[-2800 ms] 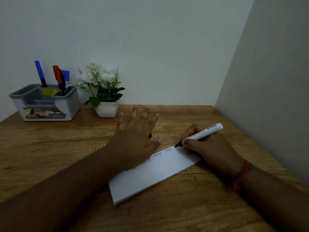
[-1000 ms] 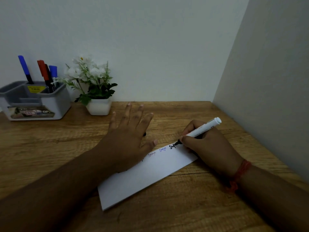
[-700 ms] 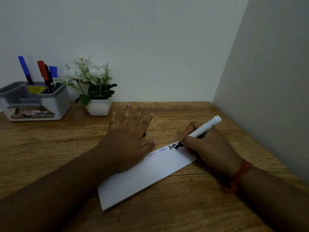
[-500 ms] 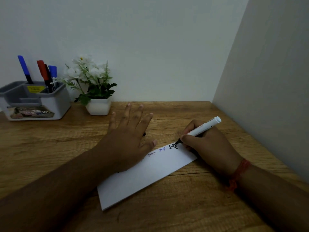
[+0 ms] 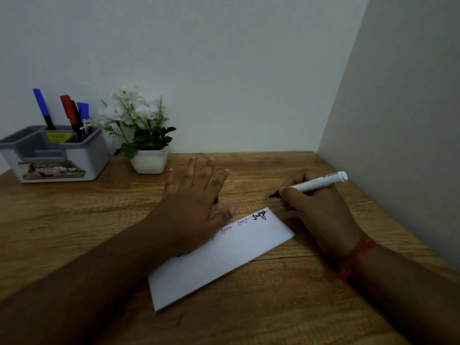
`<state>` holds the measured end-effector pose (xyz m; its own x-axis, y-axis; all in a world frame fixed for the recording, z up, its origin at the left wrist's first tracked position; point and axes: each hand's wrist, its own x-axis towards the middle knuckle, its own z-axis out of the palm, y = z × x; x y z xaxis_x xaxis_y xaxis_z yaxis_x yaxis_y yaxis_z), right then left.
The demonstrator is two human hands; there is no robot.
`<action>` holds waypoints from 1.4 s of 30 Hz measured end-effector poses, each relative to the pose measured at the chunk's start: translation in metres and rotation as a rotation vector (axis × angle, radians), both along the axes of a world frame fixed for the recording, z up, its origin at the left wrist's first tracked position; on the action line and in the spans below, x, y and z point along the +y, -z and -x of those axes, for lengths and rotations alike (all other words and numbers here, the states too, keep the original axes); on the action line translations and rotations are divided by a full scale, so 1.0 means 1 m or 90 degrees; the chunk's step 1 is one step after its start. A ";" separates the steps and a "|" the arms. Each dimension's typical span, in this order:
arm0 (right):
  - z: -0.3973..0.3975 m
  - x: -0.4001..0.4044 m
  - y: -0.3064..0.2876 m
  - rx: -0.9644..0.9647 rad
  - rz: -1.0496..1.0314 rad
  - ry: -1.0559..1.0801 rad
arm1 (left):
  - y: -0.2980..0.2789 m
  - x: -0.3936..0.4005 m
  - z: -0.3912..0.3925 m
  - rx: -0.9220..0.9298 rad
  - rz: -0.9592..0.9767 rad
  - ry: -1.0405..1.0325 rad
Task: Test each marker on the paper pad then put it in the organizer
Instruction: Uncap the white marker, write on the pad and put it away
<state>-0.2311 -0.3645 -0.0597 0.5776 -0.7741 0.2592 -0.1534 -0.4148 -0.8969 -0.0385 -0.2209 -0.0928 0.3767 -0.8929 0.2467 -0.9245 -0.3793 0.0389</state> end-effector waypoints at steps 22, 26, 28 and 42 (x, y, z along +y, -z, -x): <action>-0.040 -0.003 -0.011 -0.068 0.019 -0.199 | -0.017 0.011 -0.026 0.110 0.017 0.040; -0.033 -0.002 -0.011 -0.061 0.023 -0.219 | -0.019 0.011 -0.024 0.089 0.066 0.080; -0.032 -0.001 -0.012 -0.060 0.022 -0.230 | -0.018 0.010 -0.024 0.103 0.080 0.077; -0.035 0.000 -0.006 -0.085 -0.111 -0.262 | -0.023 0.012 -0.012 0.139 0.230 0.114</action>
